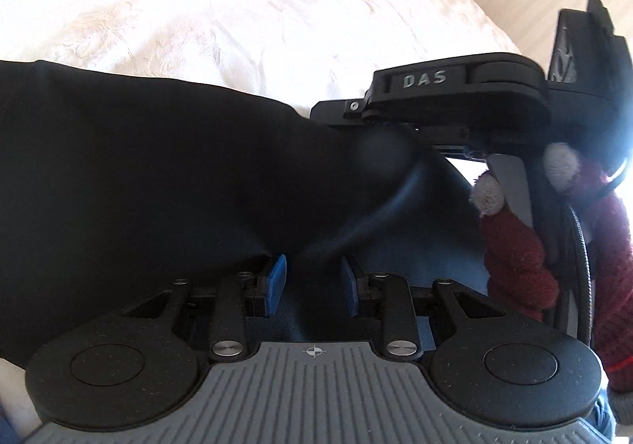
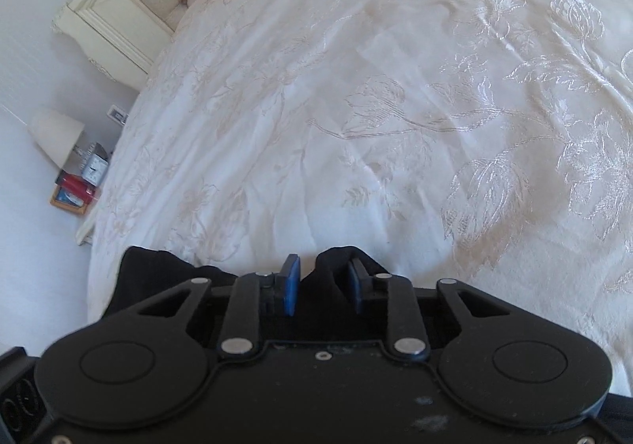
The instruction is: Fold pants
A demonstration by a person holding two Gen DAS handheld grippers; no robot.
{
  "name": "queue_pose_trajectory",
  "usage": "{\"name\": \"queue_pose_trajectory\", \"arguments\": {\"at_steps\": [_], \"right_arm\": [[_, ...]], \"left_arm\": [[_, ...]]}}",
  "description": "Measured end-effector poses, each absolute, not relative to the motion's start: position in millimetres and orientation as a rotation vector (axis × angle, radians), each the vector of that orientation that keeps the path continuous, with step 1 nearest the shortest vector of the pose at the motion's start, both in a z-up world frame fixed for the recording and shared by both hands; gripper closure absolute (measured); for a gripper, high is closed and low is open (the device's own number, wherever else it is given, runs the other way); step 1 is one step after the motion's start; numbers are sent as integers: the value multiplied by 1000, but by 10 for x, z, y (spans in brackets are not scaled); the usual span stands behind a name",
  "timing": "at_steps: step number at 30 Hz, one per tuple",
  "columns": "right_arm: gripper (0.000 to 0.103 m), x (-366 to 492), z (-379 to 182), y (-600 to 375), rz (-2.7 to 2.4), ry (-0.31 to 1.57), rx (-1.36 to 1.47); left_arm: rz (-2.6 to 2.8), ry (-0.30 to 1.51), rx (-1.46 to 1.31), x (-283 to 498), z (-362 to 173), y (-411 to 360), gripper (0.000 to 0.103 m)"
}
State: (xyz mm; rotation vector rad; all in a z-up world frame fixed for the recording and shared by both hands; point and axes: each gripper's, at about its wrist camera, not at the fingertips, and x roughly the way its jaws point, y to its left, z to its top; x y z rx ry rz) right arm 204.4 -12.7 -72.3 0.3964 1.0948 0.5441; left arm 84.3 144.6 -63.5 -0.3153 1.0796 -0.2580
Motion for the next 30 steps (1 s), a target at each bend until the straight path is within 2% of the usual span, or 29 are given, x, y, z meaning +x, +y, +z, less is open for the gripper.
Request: {"name": "queue_pose_trajectory", "arguments": {"at_steps": [5, 6, 8, 9, 11, 12, 14, 18, 21, 25, 30], "right_arm": [[91, 2107, -833, 17, 534, 1086, 254], [92, 2140, -845, 39, 534, 1088, 240], [93, 2219, -849, 57, 537, 1094, 220], [94, 2246, -830, 56, 525, 1081, 205], [93, 2297, -738, 48, 448, 1035, 134], [82, 2313, -675, 2, 401, 1013, 101], [79, 2275, -503, -98, 380, 961, 59], [84, 1854, -108, -298, 431, 818, 36], [95, 1426, 20, -390, 463, 742, 54], [95, 1045, -131, -239, 486, 749, 11], [97, 1129, -575, -2, 414, 822, -86]], "left_arm": [[-255, 1028, -55, 690, -573, 1131, 71], [-256, 1022, -15, 651, -570, 1073, 69], [-276, 1020, 32, 574, -567, 980, 57], [-280, 1017, 38, 548, -560, 966, 57], [-285, 1014, 30, 527, -540, 987, 57], [-287, 1014, 15, 524, -533, 1013, 57], [-282, 1009, -33, 543, -506, 1100, 57], [-244, 955, -80, 564, -412, 1242, 57], [-227, 941, -104, 616, -351, 1342, 57], [-179, 956, -97, 646, -348, 1321, 57], [-155, 988, -40, 651, -429, 1265, 57]]}}
